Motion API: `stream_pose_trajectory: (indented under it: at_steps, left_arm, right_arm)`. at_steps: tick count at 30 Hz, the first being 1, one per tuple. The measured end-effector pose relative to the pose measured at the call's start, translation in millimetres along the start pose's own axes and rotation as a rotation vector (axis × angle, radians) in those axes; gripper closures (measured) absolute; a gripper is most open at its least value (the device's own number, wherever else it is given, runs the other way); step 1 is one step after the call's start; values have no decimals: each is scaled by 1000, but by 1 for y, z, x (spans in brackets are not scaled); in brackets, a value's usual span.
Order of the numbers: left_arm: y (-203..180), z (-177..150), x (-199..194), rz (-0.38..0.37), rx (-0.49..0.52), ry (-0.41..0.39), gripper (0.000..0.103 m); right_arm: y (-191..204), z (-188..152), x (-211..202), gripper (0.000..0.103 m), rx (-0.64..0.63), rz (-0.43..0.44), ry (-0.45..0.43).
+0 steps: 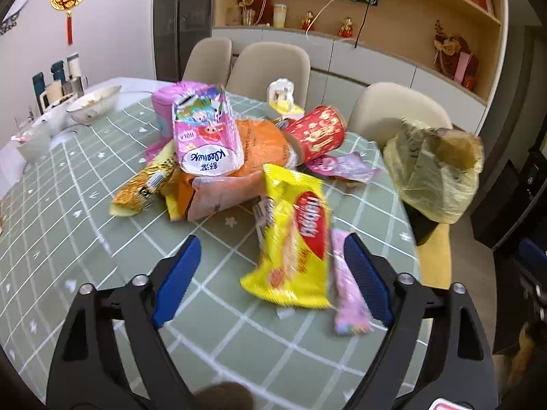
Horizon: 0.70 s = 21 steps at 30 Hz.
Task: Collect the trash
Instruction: 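Grasp the yellow Nabati wafer pack with the left tool while the right tool grasps the pink candy stick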
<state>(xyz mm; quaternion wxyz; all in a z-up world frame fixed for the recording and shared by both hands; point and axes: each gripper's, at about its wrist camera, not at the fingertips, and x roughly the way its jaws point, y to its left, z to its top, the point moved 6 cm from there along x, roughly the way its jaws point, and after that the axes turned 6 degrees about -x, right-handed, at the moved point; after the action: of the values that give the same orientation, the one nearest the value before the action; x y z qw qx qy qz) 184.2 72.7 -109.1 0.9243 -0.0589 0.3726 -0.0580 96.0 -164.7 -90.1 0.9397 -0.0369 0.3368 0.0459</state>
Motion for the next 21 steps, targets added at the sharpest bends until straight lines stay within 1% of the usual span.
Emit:
stream_pose_trajectory:
  at_steps: [4,5,6,7,9,10,13,14,16,21]
  left_arm:
    - [2,3,37,-30,-18,85,29]
    - [1,2,50,-47,-21,127,30]
    - [1,1,56,-59,-23,151,38]
    - [1,-1,61,-74,-25,178,62]
    - [3,-4,62,-82,-31,204,84]
    - [6,-4,56,-97,-49,202,91]
    - [15,-5,40,-110,-81,216,92]
    - [19,-5,34,-112,-90,223,92]
    - [28,-5,22,-108,-103,222,92]
    - [49,-5,2,-98,-137,222,92]
  right_arm:
    - [23,-4,18,33,-34,56,46]
    - [28,-4,22,33,-39,67,55]
    - [32,-4,26,34,-41,77,63]
    - [37,-3,31,34,-41,91,73]
    - [47,2,43,35,-31,112,94]
    - [51,5,47,35,-26,120,98]
    - [64,13,68,36,4,143,124]
    - [69,16,77,41,19,153,141]
    - [81,19,95,46,47,182,185]
    - [105,19,129,50,83,198,257]
